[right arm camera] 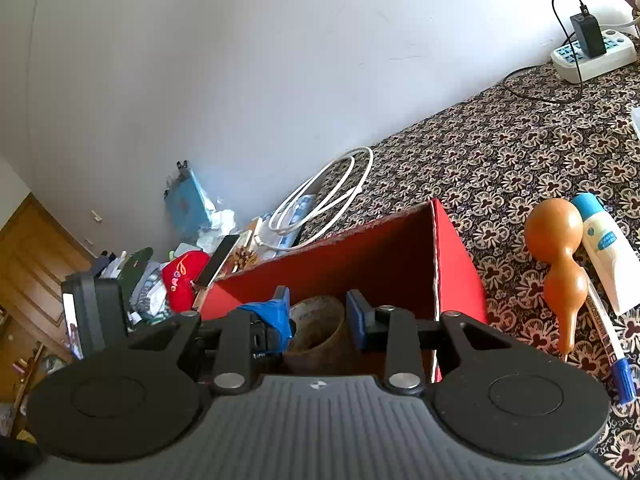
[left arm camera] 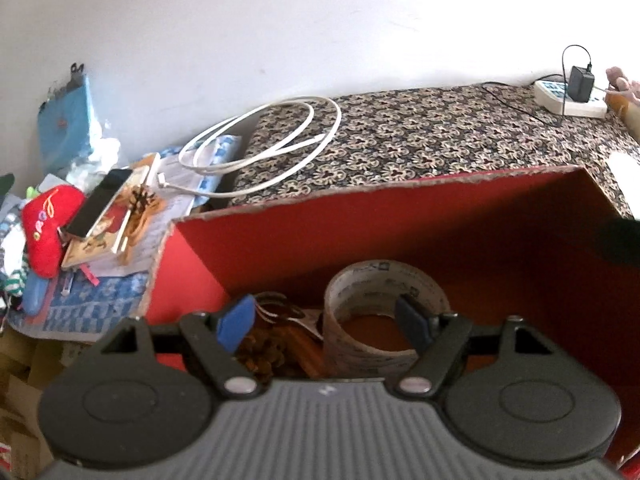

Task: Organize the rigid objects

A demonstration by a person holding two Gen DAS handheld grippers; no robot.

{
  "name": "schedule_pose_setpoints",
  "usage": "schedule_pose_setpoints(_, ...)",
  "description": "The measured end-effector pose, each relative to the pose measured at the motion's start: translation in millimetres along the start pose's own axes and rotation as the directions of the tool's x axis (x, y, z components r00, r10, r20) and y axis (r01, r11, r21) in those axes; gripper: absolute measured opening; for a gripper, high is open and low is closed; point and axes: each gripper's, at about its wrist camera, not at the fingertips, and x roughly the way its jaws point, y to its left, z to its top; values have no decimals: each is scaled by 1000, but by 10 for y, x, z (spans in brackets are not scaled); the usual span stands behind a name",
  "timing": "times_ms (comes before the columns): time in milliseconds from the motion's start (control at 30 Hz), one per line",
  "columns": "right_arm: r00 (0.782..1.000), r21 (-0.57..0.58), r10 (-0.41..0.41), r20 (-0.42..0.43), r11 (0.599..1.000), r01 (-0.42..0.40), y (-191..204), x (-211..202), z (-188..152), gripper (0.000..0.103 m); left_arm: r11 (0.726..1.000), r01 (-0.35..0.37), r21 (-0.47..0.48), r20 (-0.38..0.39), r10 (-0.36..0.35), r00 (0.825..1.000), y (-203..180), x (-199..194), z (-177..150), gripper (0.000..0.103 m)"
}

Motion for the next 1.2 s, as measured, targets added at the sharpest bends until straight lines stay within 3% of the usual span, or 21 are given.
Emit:
schedule_pose_setpoints(133,1000,-22,2,-21,1000,-2,-10,-19,-3,15,999,-40,-13,-5,40,999,-6,-27,-1,77)
schedule_pose_setpoints(267,997,-45,-58,-47,997,56,11,-79,37,15,995,-65,-69,-23,64,998,1,-162,9,77)
schedule_pose_setpoints(433,995,-68,-68,-66,996,64,36,-212,94,15,988,-120,-96,-12,119,993,-108,-459,11,77)
schedule_pose_setpoints(567,990,-129,-121,-72,985,111,112,-322,102,15,983,-122,-138,-22,121,992,-186,-691,-12,77)
schedule_pose_setpoints(833,986,-215,-132,-102,971,107,234,-602,-61,15,970,-162,-181,-2,165,986,-345,-1250,-195,78)
schedule_pose_setpoints(1067,972,-271,-159,-174,957,108,327,-698,-334,15,953,-215,-215,-84,201,976,-396,-1462,-541,78)
schedule_pose_setpoints(1200,944,-268,-211,-254,953,141,380,-625,-509,15,947,-209,-243,-137,180,974,-330,-1472,-768,78)
